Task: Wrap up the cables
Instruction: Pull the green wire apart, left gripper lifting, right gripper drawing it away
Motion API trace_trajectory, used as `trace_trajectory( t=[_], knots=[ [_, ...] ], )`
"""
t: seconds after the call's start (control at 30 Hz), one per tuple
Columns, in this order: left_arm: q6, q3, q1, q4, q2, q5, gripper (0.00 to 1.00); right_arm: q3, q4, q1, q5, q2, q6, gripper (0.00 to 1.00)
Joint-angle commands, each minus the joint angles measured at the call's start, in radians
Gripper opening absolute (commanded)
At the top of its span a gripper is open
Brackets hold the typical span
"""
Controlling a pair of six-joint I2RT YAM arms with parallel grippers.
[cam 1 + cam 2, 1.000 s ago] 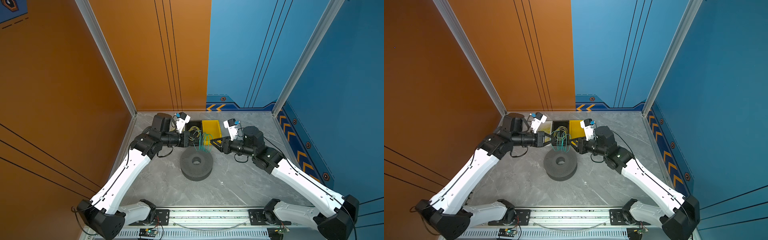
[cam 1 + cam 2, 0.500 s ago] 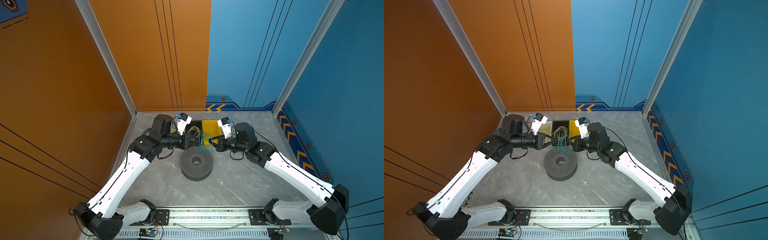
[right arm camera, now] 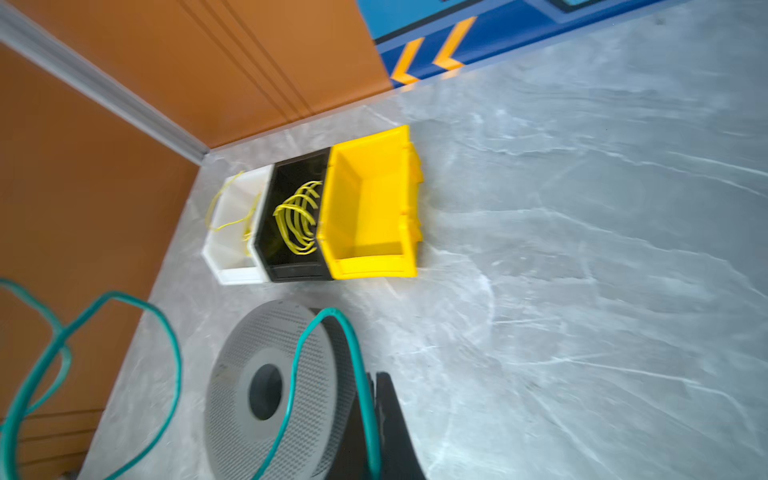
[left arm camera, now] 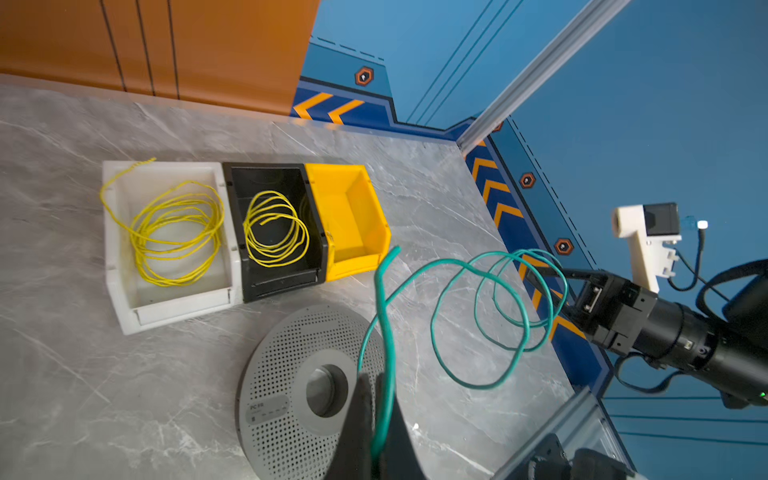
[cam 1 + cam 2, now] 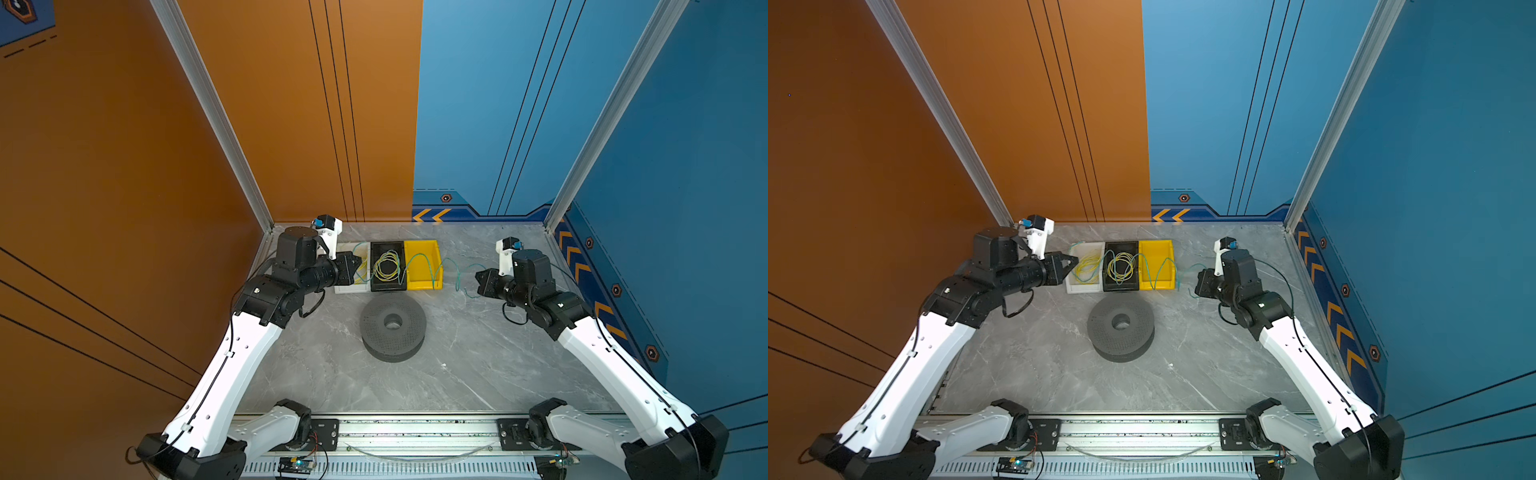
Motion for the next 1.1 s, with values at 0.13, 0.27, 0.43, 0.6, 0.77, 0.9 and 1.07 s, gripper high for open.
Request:
trace_trajectory(
  t=[0.13, 0.27, 0.43, 0.6, 0.77, 0.9, 1.07],
  knots=[
    [-0.083, 0.023, 0.093, 0.001, -0.036, -0.187, 0.0, -0.078, -0.102, -0.203, 0.141, -0.048, -0.052, 0.0],
    [-0.116, 0.026, 0.137, 0.031, -0.039, -0.247, 0.0, -0.117, -0.094, -0.303, 0.196, -0.053, -0.054, 0.0],
    [-0.241, -0.006, 0.224, 0.174, -0.049, -0.238, 0.0, -0.18, -0.064, -0.41, 0.217, -0.018, -0.066, 0.0],
    [-0.399, -0.069, 0.316, 0.335, -0.053, -0.211, 0.0, -0.261, 0.025, -0.573, 0.152, 0.037, -0.057, 0.0],
    [-0.457, -0.056, 0.4, 0.401, -0.044, -0.178, 0.0, -0.282, 0.046, -0.642, 0.139, 0.079, -0.07, 0.0],
    [-0.504, -0.049, 0.467, 0.457, -0.05, -0.153, 0.0, -0.317, 0.085, -0.689, 0.127, 0.089, -0.063, 0.0],
    [-0.597, -0.077, 0.509, 0.596, -0.04, -0.098, 0.0, -0.335, 0.123, -0.713, 0.092, 0.129, -0.052, 0.0]
  ],
)
